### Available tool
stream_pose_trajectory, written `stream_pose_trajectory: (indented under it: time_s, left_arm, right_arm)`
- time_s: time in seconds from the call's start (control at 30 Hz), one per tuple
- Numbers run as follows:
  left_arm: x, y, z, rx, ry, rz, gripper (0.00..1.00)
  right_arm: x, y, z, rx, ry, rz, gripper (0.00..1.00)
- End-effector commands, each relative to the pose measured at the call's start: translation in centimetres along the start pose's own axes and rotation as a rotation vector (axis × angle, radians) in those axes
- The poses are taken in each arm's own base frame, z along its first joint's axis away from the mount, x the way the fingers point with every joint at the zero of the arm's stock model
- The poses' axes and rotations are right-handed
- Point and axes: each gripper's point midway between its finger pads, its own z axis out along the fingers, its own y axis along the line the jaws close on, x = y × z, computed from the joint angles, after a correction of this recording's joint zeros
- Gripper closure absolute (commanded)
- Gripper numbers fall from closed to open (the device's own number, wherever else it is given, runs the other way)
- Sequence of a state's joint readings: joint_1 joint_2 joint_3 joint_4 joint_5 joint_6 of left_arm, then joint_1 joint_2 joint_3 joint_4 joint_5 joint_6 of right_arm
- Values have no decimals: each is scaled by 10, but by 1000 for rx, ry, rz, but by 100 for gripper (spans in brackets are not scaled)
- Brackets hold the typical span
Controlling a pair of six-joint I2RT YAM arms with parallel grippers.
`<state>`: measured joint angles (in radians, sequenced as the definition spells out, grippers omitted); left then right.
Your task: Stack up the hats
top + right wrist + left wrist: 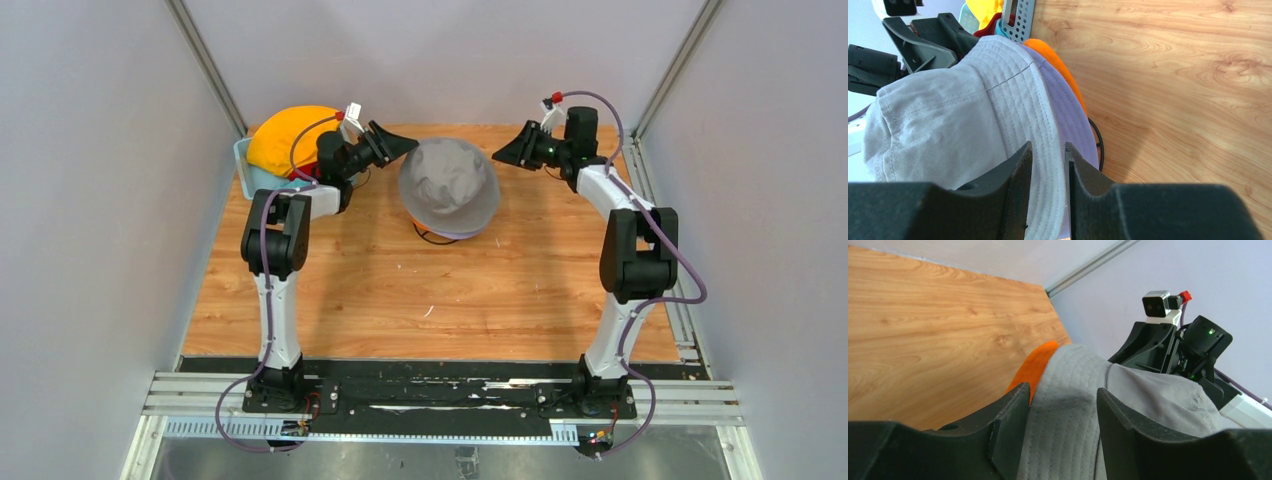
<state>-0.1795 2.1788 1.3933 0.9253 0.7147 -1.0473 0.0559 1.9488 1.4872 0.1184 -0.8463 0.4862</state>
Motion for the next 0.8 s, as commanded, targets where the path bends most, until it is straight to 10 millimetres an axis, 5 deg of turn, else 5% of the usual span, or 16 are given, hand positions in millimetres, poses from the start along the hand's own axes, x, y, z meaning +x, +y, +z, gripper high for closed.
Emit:
stream_pose_trajectory:
  time_s: [0.0, 0.3, 0.6, 0.77]
  left_arm:
    - [3, -5, -1, 53, 29, 11, 44]
    - [6, 1, 0, 39, 48, 12, 47]
    - [12, 10, -1, 18, 67, -1, 99]
    - [16, 32, -2, -88, 84, -7, 100]
  right_arm:
    - [-15, 13, -13, -26, -42, -33, 70]
    - [-12, 12, -12, -29, -38, -28, 70]
    - [-13, 11, -12, -30, -42, -27, 70]
    - [-14, 12, -12, -33, -45, -27, 70]
